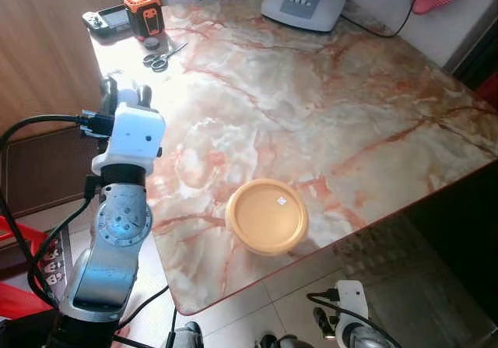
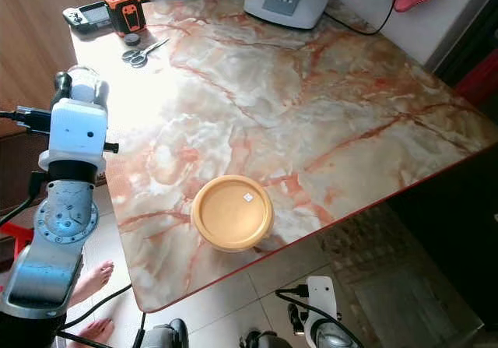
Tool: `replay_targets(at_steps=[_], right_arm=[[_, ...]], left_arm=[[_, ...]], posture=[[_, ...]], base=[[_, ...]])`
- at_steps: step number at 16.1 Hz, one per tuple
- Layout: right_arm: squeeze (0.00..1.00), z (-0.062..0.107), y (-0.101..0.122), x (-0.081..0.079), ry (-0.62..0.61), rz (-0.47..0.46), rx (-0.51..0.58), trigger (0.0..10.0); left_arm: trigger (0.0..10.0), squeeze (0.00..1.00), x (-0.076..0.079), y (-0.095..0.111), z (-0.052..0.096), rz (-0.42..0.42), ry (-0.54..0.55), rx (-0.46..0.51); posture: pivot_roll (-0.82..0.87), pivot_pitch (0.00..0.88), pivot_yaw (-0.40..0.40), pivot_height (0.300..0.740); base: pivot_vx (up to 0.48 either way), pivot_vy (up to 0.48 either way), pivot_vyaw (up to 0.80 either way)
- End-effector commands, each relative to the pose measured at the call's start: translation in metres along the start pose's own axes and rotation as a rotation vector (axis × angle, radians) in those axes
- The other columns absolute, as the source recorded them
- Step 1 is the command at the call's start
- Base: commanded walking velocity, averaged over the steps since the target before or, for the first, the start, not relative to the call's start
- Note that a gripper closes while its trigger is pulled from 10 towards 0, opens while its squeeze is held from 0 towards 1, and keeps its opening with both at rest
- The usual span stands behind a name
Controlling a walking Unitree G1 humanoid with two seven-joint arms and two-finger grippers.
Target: Restocking fridge
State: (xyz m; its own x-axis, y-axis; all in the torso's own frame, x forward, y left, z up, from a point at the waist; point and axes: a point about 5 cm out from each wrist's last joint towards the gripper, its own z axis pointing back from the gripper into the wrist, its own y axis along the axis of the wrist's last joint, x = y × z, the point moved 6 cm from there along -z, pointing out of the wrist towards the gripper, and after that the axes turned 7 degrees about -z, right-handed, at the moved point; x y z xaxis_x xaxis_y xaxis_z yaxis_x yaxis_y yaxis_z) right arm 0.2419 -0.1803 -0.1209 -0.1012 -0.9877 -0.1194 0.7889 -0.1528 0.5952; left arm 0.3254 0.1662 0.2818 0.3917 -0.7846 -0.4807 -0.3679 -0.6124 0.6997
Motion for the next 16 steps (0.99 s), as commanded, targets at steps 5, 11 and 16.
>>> replay_targets(at_steps=[5,11,16], right_arm=[[0.0,0.0014,-0.0073,0.0047,-0.007,-0.009,-0.022,10.0],[0.0,0.0014,-0.0072,0.0044,-0.005,-0.011,-0.022,10.0],[0.0,0.0014,-0.0071,0.0046,-0.006,-0.011,-0.022,10.0]], left_arm=[[10.0,0.0,-0.0035,0.0065,-0.0013,-0.008,0.02,0.031],[10.0,0.0,-0.0022,0.0067,-0.0003,-0.009,0.013,0.029],[10.0,0.0,0.0,0.0059,0.0001,-0.006,0.005,0.023]], posture=[[0.12,0.194,-0.104,0.74],[0.12,0.195,-0.103,0.74],[0.12,0.193,-0.104,0.74]], base=[[-0.1,0.0,0.0],[-0.322,0.0,0.0],[-0.357,0.0,0.0]])
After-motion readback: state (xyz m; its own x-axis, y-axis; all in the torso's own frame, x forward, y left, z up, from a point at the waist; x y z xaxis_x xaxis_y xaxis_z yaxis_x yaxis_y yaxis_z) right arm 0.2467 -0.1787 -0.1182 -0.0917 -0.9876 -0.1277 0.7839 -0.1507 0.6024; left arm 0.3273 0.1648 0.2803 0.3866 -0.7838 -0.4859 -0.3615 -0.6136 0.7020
